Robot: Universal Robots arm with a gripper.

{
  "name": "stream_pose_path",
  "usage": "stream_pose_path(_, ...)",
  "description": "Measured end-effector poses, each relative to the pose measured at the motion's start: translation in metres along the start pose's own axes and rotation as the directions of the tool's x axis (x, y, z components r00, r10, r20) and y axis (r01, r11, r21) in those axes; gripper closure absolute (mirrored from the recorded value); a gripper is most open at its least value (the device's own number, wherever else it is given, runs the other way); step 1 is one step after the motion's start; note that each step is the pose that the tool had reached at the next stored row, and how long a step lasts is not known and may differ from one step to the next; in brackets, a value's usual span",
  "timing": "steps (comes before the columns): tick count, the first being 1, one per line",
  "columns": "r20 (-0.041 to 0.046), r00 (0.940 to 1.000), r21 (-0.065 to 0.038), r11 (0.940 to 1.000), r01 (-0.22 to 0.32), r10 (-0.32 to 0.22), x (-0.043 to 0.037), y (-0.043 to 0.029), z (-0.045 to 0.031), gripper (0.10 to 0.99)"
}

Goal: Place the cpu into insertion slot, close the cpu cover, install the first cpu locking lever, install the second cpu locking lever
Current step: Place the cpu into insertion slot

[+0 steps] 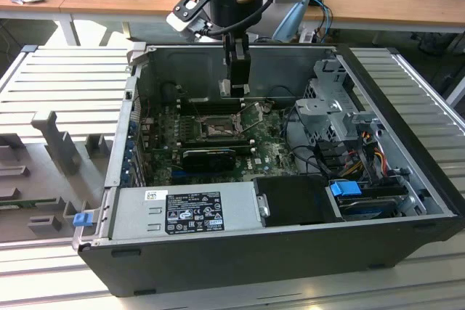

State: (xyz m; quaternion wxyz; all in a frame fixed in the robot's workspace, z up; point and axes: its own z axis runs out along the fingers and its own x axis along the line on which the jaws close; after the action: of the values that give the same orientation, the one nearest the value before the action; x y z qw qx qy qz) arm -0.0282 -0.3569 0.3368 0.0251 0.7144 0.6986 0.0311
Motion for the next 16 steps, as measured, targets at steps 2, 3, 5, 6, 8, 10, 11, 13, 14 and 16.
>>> stream_pose_path(2, 0.0014, 0.9999, 0.000, 0.9999, -0.016, 0.016, 0.0000, -0.0001, 0.0015, 0.557)
stream_pose_path(3, 0.0035, 0.9991, 0.000, 0.9991, -0.043, 0.043, 0.0000, -0.0003, 0.0030, 0.557)
stream_pose_path(5, 0.0057, 0.9975, -0.001, 0.9976, -0.070, 0.070, 0.0000, -0.0003, 0.0042, 0.557)
stream_pose_path(6, 0.0063, 0.9969, -0.001, 0.9969, -0.079, 0.079, 0.0000, -0.0004, 0.0048, 0.557)
stream_pose_path(8, 0.0067, 0.9967, 0.003, 0.9967, -0.081, 0.081, 0.0000, -0.0006, 0.0066, 0.557)
stream_pose_path(10, 0.0070, 0.9967, 0.005, 0.9967, -0.081, 0.081, 0.0000, -0.0008, 0.0091, 0.557)
stream_pose_path(11, 0.0072, 0.9967, 0.007, 0.9967, -0.081, 0.081, 0.0000, -0.0010, 0.0112, 0.557)
stream_pose_path(13, 0.0074, 0.9967, 0.007, 0.9967, -0.081, 0.081, 0.0000, -0.0011, 0.0134, 0.557)
stream_pose_path(14, 0.0074, 0.9967, 0.007, 0.9967, -0.081, 0.081, -0.0001, -0.0011, 0.0137, 0.557)
stream_pose_path(16, 0.0074, 0.9967, 0.007, 0.9966, -0.081, 0.081, -0.0001, -0.0012, 0.0141, 0.557)
